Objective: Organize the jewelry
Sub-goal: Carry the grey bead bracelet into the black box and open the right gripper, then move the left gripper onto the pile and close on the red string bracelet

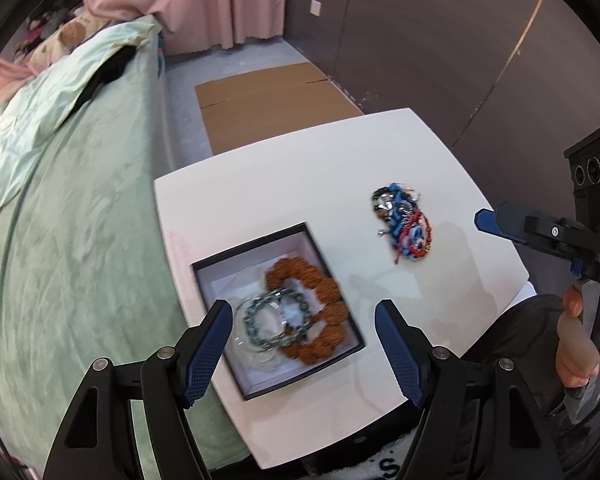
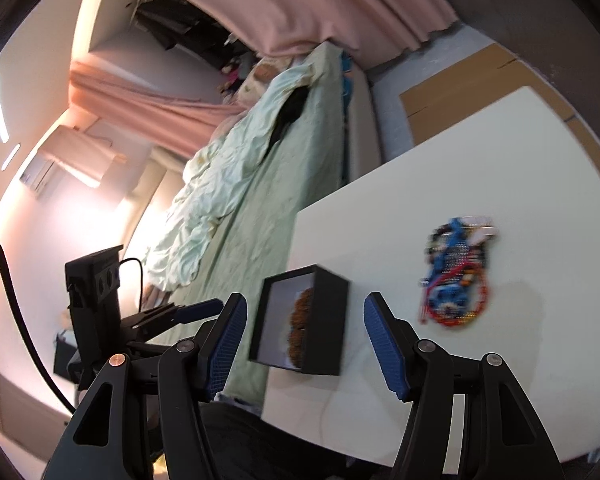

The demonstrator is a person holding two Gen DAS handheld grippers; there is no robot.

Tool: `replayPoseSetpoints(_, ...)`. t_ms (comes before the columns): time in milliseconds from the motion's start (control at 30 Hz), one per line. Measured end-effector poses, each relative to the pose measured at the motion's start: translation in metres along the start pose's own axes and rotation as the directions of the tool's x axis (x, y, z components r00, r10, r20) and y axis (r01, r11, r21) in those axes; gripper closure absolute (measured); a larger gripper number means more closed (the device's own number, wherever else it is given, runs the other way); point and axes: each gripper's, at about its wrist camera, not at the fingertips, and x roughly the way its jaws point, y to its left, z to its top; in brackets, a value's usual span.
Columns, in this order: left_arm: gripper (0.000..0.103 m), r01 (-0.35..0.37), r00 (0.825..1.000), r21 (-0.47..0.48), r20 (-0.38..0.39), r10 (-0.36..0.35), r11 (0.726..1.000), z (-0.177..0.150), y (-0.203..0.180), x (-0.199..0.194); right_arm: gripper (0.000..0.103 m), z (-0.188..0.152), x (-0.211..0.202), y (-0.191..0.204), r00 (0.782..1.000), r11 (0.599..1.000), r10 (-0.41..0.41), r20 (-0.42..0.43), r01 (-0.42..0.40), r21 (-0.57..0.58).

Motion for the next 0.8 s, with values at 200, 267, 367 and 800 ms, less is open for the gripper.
replayPoseSetpoints(200, 0.028, 0.009, 1.0, 0.055, 0.014, -0.01, 0.998, 0.012, -0.028, 0.008, 0.023, 0.001, -0.023, -0.022, 0.996, 0.996, -0.077, 0.039, 0.075, 0.042)
replayPoseSetpoints(267, 0.028, 0.016, 1.0, 0.078, 0.015, -0.017, 0.997, 0.016, -0.038, 0.012, 0.019, 0.0, -0.03, -0.03, 0.995, 0.995, -0.084, 0.052, 0.081, 0.059)
replayPoseSetpoints(367, 0.029, 0.021, 1.0, 0.115, 0.004, -0.021, 0.993, 0.024, -0.054, 0.022, 0.018, 0.0, -0.039, -0.042, 0.993, 0.991, -0.1, 0.059, 0.094, 0.094)
replayPoseSetpoints(800, 0.069, 0.065, 0.997, 0.203, -0.065, -0.053, 0.977, 0.06, -0.111, 0.078, 0.017, -0.004, -0.052, -0.088, 0.987, 0.96, -0.159, 0.023, 0.149, 0.238)
